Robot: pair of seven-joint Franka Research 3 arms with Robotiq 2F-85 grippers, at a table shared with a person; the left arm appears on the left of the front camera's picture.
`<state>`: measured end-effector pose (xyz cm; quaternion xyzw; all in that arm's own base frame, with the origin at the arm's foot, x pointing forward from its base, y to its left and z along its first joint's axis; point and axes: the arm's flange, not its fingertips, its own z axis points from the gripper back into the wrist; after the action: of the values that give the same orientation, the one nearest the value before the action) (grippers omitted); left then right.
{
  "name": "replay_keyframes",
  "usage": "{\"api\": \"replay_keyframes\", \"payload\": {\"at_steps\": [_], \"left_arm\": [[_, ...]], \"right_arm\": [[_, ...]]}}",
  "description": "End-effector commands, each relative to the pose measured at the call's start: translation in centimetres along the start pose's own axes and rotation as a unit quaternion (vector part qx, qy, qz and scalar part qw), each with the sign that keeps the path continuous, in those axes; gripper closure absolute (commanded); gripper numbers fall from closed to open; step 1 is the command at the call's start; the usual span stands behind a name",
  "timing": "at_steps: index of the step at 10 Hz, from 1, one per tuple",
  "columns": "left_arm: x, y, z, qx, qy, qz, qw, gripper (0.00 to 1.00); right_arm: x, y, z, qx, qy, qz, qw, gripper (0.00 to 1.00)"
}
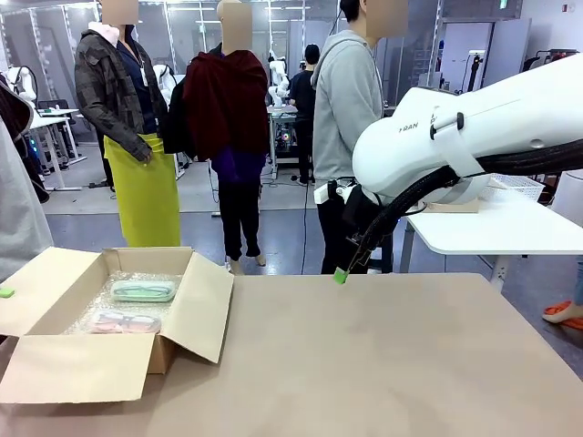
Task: Pack the glasses set securely to prepare it for shipping.
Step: Position the Package Box on the left side of the table.
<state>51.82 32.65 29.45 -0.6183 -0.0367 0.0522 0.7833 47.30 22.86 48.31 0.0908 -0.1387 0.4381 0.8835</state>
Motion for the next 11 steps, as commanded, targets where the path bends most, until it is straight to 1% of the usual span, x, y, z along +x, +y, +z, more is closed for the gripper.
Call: {"api": "replay_keyframes", "payload": {"at_steps": [1,7,8,9,10,11], "left_arm": [[-0.1,0.1,-0.1,-0.002,-0.002,0.001,1.0,0.97],[0.1,0.0,-0.1,0.0,0.001,0.0,1.0,0.97],[0.2,-0.5,-0.2,-0.006,0.006,-0.015,1.0,0.61],[0.2,-0.8,-0.3,0.0,0.0,-0.018,1.0,0.61],[0.2,-1.0,-0.2,0.011,-0.002,-0.02,1.0,0.24],[0.4,-1.2,0.0,0.02,-0.005,-0.024,0.999,0.57]], "right_arm": [[0.0,0.2,0.0,-0.003,0.007,-0.001,1.0,0.0],[0.0,0.2,0.0,-0.003,0.007,-0.001,1.0,0.0],[0.0,0.2,0.0,-0.003,0.007,-0.001,1.0,0.0],[0.0,0.2,0.0,-0.003,0.007,-0.001,1.0,0.0],[0.0,0.2,0.0,-0.003,0.007,-0.001,1.0,0.0],[0.0,0.2,0.0,-0.003,0.007,-0.001,1.0,0.0]]}}
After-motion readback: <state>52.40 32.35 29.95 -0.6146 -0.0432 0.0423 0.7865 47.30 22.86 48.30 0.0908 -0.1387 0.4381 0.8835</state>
